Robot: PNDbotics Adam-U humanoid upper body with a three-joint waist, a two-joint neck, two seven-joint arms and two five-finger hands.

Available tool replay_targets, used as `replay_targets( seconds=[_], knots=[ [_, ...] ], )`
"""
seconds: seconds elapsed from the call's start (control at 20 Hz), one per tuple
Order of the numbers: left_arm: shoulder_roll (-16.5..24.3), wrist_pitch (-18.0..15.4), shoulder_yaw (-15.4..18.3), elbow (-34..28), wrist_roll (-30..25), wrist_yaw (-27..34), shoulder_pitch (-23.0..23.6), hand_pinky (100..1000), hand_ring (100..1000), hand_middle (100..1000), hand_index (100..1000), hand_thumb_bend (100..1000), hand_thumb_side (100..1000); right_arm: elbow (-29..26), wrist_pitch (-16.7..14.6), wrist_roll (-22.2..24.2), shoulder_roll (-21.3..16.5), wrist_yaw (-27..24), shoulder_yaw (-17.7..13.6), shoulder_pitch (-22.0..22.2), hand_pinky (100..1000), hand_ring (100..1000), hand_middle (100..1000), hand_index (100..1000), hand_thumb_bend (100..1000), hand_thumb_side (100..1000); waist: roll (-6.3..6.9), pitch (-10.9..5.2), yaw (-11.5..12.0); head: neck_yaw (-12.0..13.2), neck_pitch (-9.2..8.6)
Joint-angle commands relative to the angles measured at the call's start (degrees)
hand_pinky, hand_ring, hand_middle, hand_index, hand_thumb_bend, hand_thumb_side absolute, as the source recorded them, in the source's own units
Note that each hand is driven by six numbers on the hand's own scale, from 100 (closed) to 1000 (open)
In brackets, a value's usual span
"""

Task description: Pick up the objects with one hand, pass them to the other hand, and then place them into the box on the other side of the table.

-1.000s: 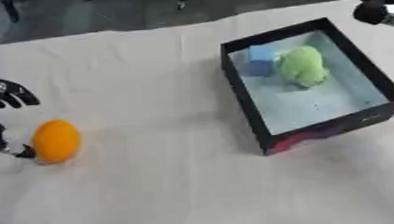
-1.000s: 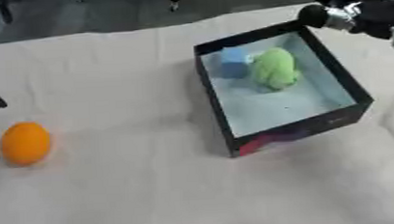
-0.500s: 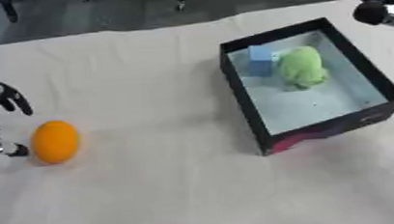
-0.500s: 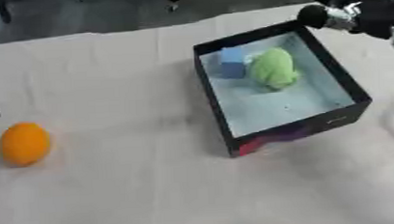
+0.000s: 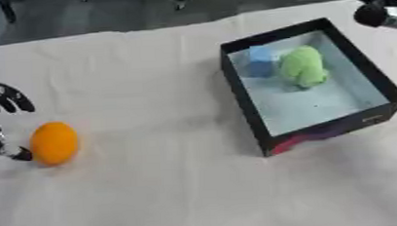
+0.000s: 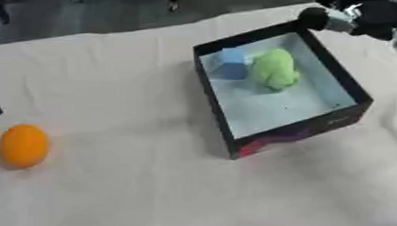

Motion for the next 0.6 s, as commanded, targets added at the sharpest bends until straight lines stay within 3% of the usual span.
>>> replay_targets(
  seconds=[0.05,0.6],
  knots=[
    [0.6,1.2,0.9,0.5,-0.8,-0.8,-1.3,903,878,817,815,679,182,-0.9,0.0,0.2,-1.1,0.4,-0.7,-0.7,1000,1000,1000,1000,598,315,0.27,-1.31,-0.1,0.0,-0.77],
    [-3.3,-0.4,0.2,8.6,-0.1,-8.8,-2.6,892,894,828,810,653,144,-0.7,0.3,0.7,-0.4,0.9,-0.7,-0.5,1000,1000,1000,1000,599,316,0.13,-1.12,-0.3,0.8,-1.2]
  ],
)
